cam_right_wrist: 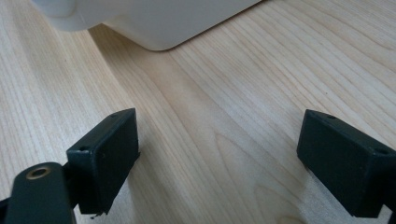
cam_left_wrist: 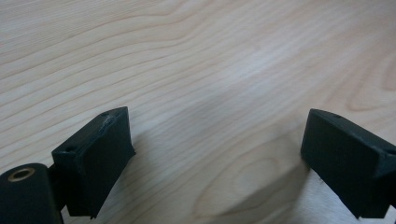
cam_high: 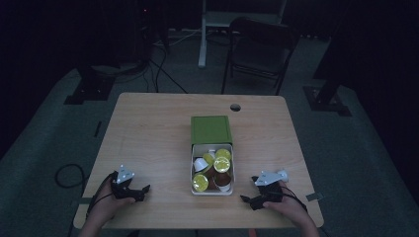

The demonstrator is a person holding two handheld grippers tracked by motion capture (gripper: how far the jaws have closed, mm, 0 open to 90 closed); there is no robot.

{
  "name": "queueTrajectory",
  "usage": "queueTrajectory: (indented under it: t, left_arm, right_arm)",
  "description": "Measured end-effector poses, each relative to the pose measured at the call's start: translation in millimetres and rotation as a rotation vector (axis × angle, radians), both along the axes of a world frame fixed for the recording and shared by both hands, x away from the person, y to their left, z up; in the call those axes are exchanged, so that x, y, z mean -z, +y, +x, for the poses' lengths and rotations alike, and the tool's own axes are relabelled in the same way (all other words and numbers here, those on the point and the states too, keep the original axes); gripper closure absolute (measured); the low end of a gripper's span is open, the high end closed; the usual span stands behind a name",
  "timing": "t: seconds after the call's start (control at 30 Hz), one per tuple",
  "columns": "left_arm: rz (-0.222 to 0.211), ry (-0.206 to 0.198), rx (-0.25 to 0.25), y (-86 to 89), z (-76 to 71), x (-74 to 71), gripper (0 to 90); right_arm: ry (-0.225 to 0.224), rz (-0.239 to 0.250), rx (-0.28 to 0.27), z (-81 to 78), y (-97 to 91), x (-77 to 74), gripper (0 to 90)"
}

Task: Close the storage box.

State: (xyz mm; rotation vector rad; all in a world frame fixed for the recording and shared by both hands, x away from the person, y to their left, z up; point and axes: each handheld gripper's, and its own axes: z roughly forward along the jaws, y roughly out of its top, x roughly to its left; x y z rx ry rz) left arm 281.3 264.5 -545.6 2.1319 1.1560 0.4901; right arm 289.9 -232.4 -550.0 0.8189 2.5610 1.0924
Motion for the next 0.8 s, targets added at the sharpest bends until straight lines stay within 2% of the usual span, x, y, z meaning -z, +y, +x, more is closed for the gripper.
queueTrajectory:
  t: [0.03, 0.07, 0.3, 0.4, 0.6, 0.7, 0.8]
  left_arm:
    - [0.000, 0.000, 0.000, 0.0, 0.0, 0.0, 9.3]
    - [0.001, 0.001, 0.024, -2.8, -0.7, -0.2, 9.3]
    - [-0.001, -0.007, 0.106, -18.7, -5.0, -5.7, 9.3]
    - [-0.063, -0.010, 0.148, -27.2, -8.1, -11.9, 9.3]
    - [-0.080, -0.027, 0.207, -43.6, -12.5, -20.6, 9.3]
    - [-0.076, -0.037, 0.246, -53.6, -13.9, -23.6, 9.3]
    - [-0.123, -0.032, 0.285, -64.3, -15.0, -25.9, 9.3]
  right_arm:
    - [0.000, 0.000, 0.002, -0.2, 0.1, 0.0, 12.5]
    - [0.001, 0.002, 0.006, -0.7, 0.1, -0.1, 12.6]
    - [0.015, -0.016, 0.005, -3.4, 3.4, -3.3, 12.7]
    - [0.015, 0.010, 0.018, -4.0, 4.0, -6.4, 12.6]
    - [0.024, 0.053, 0.028, -8.4, 5.9, -14.5, 12.6]
    - [0.028, 0.067, 0.025, -11.0, 8.0, -17.4, 12.5]
    - [0.026, 0.086, 0.021, -14.0, 9.9, -22.5, 12.5]
